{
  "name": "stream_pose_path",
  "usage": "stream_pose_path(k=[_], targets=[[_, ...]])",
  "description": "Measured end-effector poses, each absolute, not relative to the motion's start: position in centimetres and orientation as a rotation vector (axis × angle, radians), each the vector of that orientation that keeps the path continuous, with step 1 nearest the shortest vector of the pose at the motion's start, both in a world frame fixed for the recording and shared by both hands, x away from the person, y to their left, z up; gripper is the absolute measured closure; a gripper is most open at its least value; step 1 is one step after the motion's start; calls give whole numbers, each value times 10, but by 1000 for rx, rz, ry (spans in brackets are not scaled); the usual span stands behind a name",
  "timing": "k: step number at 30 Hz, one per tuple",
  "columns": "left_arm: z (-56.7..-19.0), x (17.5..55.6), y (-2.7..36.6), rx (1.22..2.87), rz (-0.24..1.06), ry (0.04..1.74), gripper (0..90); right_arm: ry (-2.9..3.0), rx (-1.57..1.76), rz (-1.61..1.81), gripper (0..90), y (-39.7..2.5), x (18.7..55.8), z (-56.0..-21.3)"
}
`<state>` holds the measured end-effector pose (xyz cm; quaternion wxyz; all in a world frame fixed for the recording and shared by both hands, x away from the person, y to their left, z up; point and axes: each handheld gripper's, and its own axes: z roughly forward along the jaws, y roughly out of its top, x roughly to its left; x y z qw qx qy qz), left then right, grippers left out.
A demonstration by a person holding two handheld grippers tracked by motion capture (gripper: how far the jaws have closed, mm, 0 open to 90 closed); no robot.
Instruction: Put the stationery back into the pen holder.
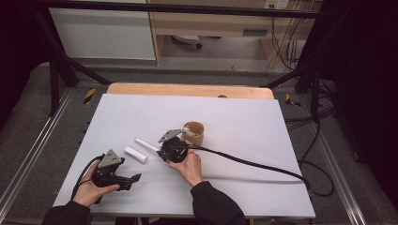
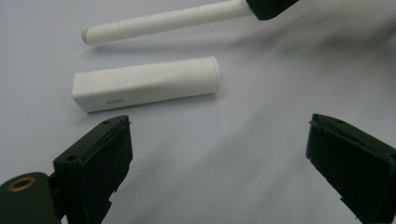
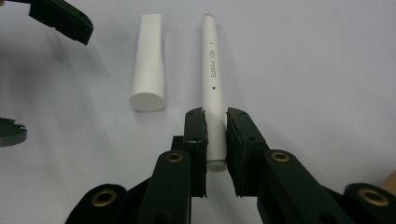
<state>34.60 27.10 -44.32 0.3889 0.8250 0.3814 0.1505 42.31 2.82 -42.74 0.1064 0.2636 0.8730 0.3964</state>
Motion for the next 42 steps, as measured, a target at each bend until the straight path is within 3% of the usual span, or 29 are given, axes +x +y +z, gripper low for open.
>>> stream_pose_path(k=[19, 34, 42], targets=[[-436, 343, 262, 2109, 412, 903, 71, 2609, 707, 1175, 789, -15, 392, -399], [-416, 336, 217, 2230, 448, 638, 58, 2753, 644, 1117, 789, -62, 373, -379], [-407, 339, 178, 2309, 533, 418, 109, 2773, 648, 1116, 789, -81, 367, -373]])
